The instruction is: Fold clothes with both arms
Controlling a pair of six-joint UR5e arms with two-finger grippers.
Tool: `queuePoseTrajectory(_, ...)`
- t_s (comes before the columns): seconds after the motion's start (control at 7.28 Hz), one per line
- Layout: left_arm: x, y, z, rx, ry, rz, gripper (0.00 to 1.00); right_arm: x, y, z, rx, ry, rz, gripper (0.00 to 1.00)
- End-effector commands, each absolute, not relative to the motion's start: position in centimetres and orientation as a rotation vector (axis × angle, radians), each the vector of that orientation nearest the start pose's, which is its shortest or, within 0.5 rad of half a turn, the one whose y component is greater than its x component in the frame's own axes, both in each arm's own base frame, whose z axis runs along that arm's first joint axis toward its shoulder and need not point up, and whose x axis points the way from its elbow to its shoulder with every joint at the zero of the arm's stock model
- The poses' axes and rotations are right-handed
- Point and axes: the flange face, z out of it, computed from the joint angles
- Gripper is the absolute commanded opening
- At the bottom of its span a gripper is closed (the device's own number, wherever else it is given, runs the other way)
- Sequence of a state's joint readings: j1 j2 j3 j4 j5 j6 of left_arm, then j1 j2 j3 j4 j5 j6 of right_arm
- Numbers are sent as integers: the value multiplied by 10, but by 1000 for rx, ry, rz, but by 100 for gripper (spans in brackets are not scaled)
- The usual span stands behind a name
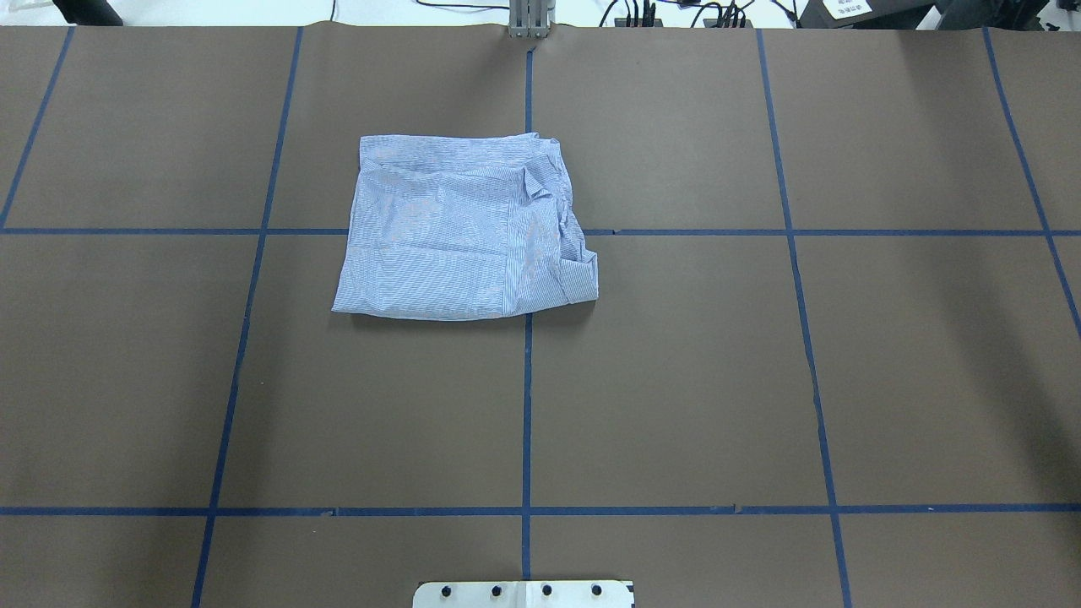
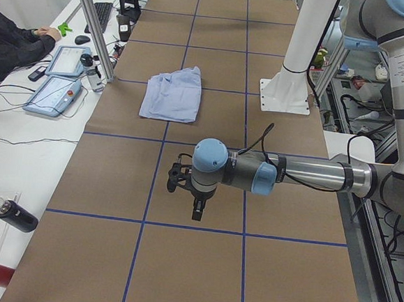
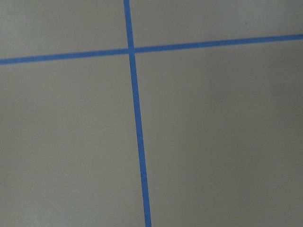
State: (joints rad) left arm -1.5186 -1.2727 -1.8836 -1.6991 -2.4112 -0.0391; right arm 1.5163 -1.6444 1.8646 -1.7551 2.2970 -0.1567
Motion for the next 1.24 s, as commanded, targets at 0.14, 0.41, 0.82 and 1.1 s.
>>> queuePoseTrajectory(0.14, -47, -376, 612, 79, 845, 94, 100, 46, -447, 582, 50, -722, -197, 100)
queuePoseTrajectory(0.41, -71, -375, 595, 138, 839, 47, 100, 46, -443, 589, 36, -723, -186, 100)
queuePoseTrajectory(0.82, -85, -357, 599, 139, 838, 4, 100, 87, -411, 609, 29, -720, -89, 100)
queuePoseTrajectory(1.1, -84, -353, 597, 141, 840, 10, 100, 91, -397, 622, 33, -721, -66, 100)
